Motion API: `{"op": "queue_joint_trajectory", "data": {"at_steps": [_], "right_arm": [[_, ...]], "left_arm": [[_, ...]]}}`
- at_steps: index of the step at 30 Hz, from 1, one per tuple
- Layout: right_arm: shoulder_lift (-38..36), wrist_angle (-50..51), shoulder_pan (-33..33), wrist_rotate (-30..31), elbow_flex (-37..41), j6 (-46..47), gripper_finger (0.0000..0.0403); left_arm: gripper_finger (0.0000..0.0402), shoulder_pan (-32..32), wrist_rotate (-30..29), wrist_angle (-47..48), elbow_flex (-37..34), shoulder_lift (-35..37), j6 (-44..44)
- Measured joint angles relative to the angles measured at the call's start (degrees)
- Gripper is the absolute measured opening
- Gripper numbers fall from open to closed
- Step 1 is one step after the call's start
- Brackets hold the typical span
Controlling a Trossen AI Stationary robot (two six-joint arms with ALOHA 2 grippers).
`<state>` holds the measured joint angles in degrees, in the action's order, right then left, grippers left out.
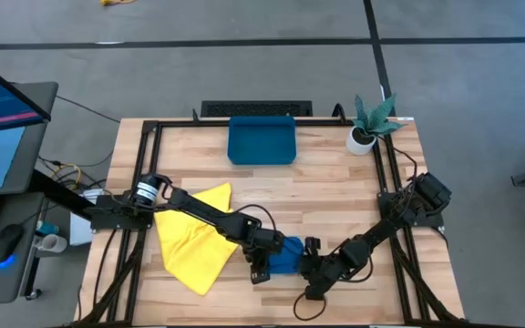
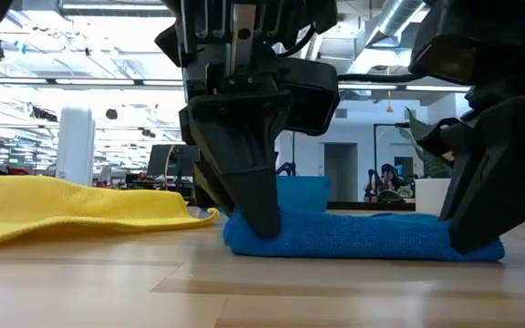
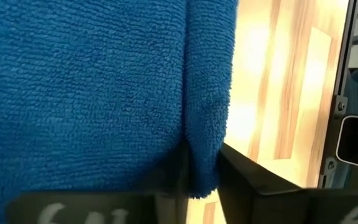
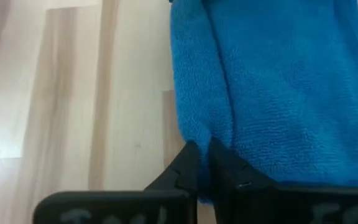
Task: Roll microfiber towels into tight, uniform cylinder then place into a basket
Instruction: Roll the blue microfiber cloth
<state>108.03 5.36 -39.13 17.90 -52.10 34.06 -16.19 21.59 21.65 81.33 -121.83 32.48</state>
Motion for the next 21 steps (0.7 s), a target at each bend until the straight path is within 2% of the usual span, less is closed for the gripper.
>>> {"op": "queue_joint_trajectory", "data": {"at_steps": [4, 8, 15, 21], "right_arm": [[-0.17, -1.65, 0.02, -1.74, 0.05, 0.40, 0.0026], [-0.11, -1.69, 0.00, -3.64, -0.71, 1.16, 0.0019], [-0.09, -1.79, -0.15, -5.18, -1.65, 3.22, 0.0031], [-0.07, -1.38, -0.36, -5.01, -1.67, 4.62, 0.0019]], "left_arm": [[0.0109, -0.79, -2.47, 0.03, 0.09, 0.17, 0.10], [0.0138, -1.06, -2.61, -0.04, 0.10, 0.21, -4.06], [0.0145, -3.79, -12.19, 0.00, 0.10, 1.00, -10.54], [0.0145, -7.79, -19.61, 0.38, -0.03, 3.21, -11.98]]}}
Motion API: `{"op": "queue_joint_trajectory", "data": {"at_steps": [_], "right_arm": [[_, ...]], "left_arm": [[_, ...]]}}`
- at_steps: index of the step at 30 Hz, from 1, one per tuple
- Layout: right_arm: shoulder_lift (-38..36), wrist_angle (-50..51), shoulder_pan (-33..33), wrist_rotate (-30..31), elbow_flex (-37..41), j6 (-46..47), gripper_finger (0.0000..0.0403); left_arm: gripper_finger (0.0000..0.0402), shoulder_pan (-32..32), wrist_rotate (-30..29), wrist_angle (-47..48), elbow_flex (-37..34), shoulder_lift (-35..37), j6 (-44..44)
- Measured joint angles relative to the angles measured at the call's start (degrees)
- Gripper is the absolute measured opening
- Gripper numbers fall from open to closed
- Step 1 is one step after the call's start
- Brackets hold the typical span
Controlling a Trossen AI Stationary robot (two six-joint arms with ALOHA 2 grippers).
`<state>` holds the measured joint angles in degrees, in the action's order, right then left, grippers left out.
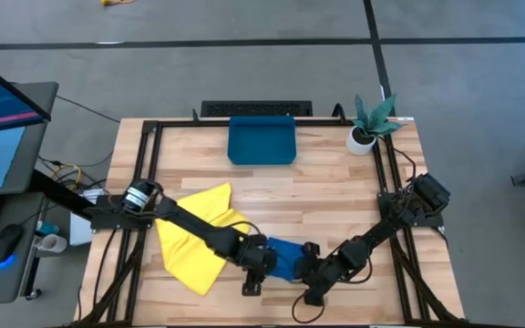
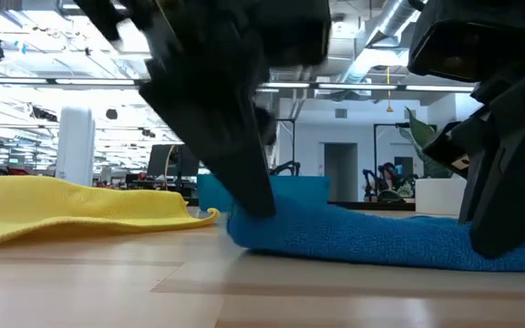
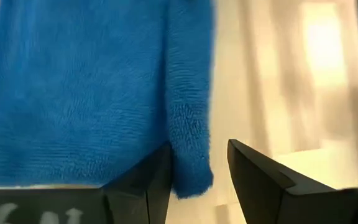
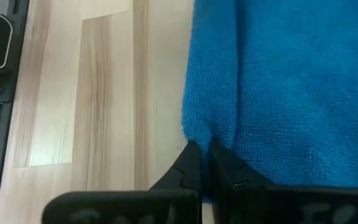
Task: Roll microfiber towels into tight, uniform cylinder then place into a basket
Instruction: Roll the blue microfiber cloth
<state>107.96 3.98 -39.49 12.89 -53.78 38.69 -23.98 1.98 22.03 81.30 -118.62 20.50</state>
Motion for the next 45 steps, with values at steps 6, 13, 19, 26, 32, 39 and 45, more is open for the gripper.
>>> {"op": "queue_joint_trajectory", "data": {"at_steps": [6, 13, 19, 26, 32, 39, 45], "right_arm": [[0.02, 0.00, -0.17, 0.33, -0.02, 0.92, 0.0026], [0.02, -0.01, -0.12, 0.32, -0.04, 0.93, 0.0020], [0.02, -0.04, -0.10, -0.77, -0.05, 1.87, 0.0026], [-0.02, -0.03, 0.49, -1.61, -0.04, 1.89, 0.0020], [-0.02, -0.01, 0.51, -1.74, -0.05, 1.87, 0.0023], [-0.02, -0.01, 0.53, -2.35, -0.04, 1.87, 0.0023], [-0.02, -0.03, 0.54, -2.39, -0.04, 1.87, 0.0020]], "left_arm": [[0.0145, -5.64, -11.52, 0.09, 0.00, 1.37, -3.00], [0.0145, -10.19, -27.45, 1.31, 0.00, 1.37, -8.80], [0.0145, -12.27, -30.35, 0.94, 0.02, 1.37, -15.33], [0.0145, -9.99, -23.18, -1.46, -0.42, 1.37, -19.87], [0.0145, -8.96, -18.94, -6.53, -4.01, 1.37, -20.36], [0.0145, -8.49, -21.64, -7.29, -4.70, 1.35, -20.53], [0.0145, -6.33, -18.23, -6.27, -4.70, 1.35, -20.20]]}}
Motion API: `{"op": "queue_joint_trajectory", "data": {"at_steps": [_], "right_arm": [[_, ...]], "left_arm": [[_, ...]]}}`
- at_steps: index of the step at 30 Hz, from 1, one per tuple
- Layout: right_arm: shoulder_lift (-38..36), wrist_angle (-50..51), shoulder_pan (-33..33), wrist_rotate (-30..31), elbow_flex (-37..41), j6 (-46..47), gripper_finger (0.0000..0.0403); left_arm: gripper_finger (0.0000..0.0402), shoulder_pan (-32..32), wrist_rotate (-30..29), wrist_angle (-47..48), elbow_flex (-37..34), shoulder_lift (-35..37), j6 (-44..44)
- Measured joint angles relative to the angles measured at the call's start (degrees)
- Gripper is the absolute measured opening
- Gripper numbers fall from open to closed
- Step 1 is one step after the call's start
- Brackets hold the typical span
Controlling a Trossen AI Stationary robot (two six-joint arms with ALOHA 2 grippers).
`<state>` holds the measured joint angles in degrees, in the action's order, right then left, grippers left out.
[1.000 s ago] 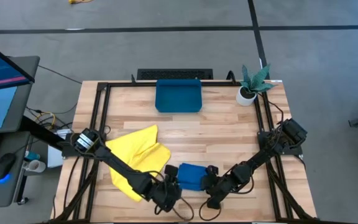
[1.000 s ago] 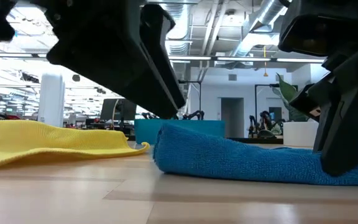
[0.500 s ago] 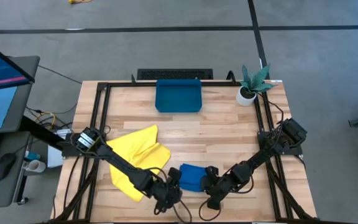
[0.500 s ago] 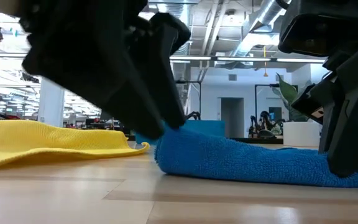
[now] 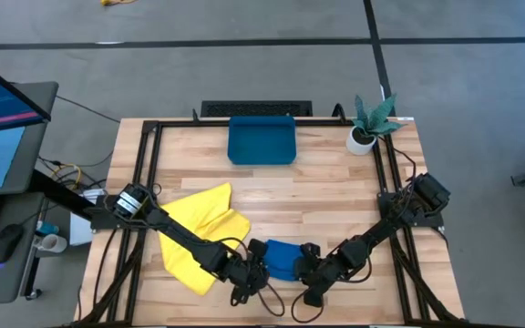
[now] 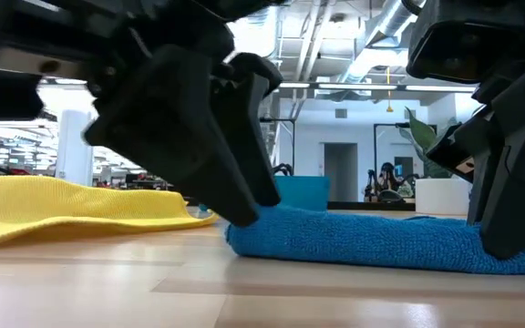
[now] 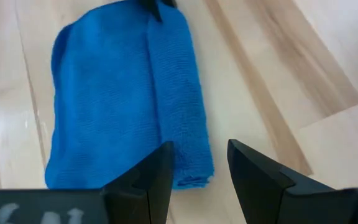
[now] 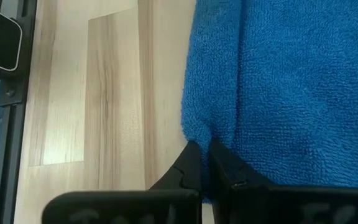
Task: Roll microfiber towels into tight, uniform cylinder then place into a basket
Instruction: Roll the blue microfiber cloth
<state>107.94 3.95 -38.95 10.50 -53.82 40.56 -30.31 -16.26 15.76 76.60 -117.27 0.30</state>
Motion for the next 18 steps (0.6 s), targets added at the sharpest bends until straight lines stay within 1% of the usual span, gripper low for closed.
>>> {"op": "queue_joint_trajectory", "data": {"at_steps": [6, 11, 14, 18], "right_arm": [[0.00, -0.02, 0.19, -0.35, 0.00, 0.00, 0.0025], [-0.22, 0.15, 0.19, -0.37, -0.04, 0.00, 0.0020], [-0.70, 0.09, 0.25, -0.55, -0.02, 0.02, 0.0020], [-1.46, 0.73, 0.71, -1.60, 0.09, 0.26, 0.0028]], "left_arm": [[0.0145, 1.15, 3.53, 0.85, 0.08, -0.55, -0.02], [0.0145, 1.27, 3.87, 0.86, 0.15, -2.38, 0.15], [0.0145, 1.21, 1.75, 1.34, 0.17, -2.37, 0.28], [0.0145, 0.78, -4.20, 4.91, 0.20, -0.81, -0.87]]}}
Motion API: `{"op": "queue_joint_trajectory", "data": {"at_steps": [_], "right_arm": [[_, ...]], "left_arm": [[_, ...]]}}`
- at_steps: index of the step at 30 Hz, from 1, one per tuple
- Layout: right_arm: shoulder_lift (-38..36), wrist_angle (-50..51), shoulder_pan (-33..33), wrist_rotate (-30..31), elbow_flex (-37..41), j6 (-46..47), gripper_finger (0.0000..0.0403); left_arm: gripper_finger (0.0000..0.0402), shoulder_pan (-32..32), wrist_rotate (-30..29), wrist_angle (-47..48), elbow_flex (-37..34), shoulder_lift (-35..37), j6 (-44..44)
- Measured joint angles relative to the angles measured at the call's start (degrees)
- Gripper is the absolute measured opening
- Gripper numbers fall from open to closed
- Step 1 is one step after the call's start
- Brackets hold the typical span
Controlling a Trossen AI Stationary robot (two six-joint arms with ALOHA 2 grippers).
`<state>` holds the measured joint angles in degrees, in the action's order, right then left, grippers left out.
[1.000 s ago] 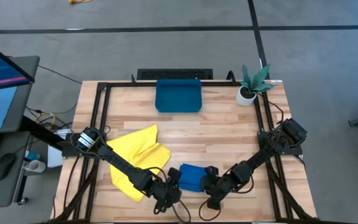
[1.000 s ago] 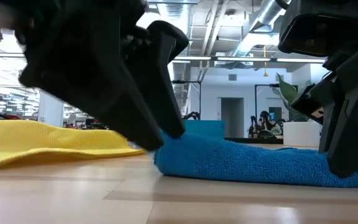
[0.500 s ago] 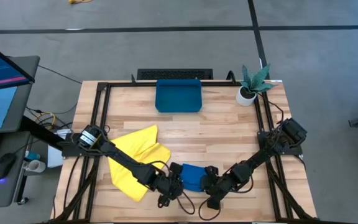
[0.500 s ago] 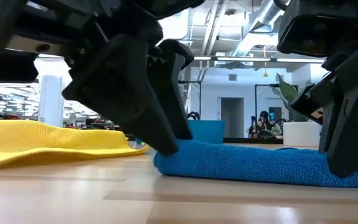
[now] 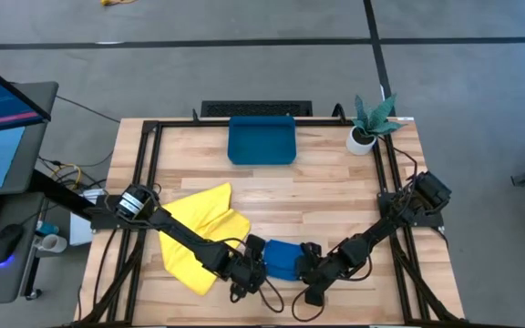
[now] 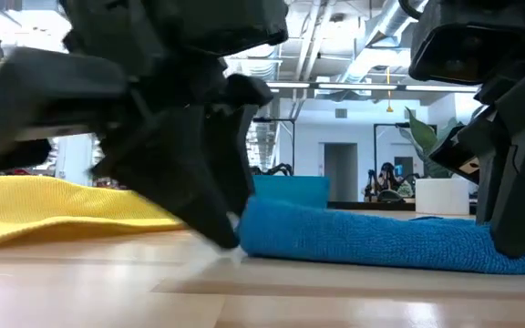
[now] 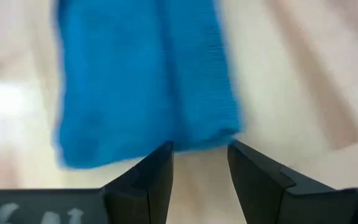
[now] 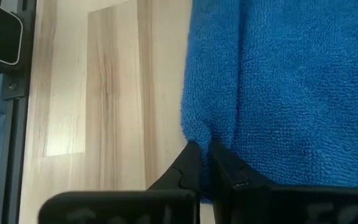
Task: Roll microfiber towels into tight, uniform cylinder then place into a basket
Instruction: Roll the blue microfiber cloth
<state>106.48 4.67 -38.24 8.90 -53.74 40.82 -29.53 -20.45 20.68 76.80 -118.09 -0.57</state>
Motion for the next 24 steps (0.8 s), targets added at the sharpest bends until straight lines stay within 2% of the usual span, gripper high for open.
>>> {"op": "queue_joint_trajectory", "data": {"at_steps": [3, 6, 16, 19, 21, 24], "right_arm": [[-0.04, 0.17, 0.03, -0.29, -0.04, 0.62, 0.0020], [-0.07, 0.19, 0.26, -0.48, -0.04, 0.81, 0.0019], [-0.11, 0.39, 0.49, -0.50, -0.11, 1.26, 0.0019], [-0.11, 0.41, 0.49, -0.44, -0.11, 1.27, 0.0019], [-0.11, 0.41, 0.51, -0.30, -0.11, 1.29, 0.0022], [-0.11, 0.43, 0.51, -0.15, -0.11, 1.31, 0.0025]], "left_arm": [[0.0145, -0.16, -2.45, 1.35, 0.66, 1.89, -0.38], [0.0145, -0.85, -2.49, 1.22, 0.72, 2.66, -0.22], [0.0145, -5.12, -4.56, -5.58, 0.67, 2.61, -5.35], [0.0145, -5.86, -6.97, -6.79, 0.67, 2.61, -6.63], [0.0145, -6.06, -6.71, -7.25, 0.67, 2.61, -7.49], [0.0143, -5.41, -3.01, -8.11, 0.78, 1.53, -7.71]]}}
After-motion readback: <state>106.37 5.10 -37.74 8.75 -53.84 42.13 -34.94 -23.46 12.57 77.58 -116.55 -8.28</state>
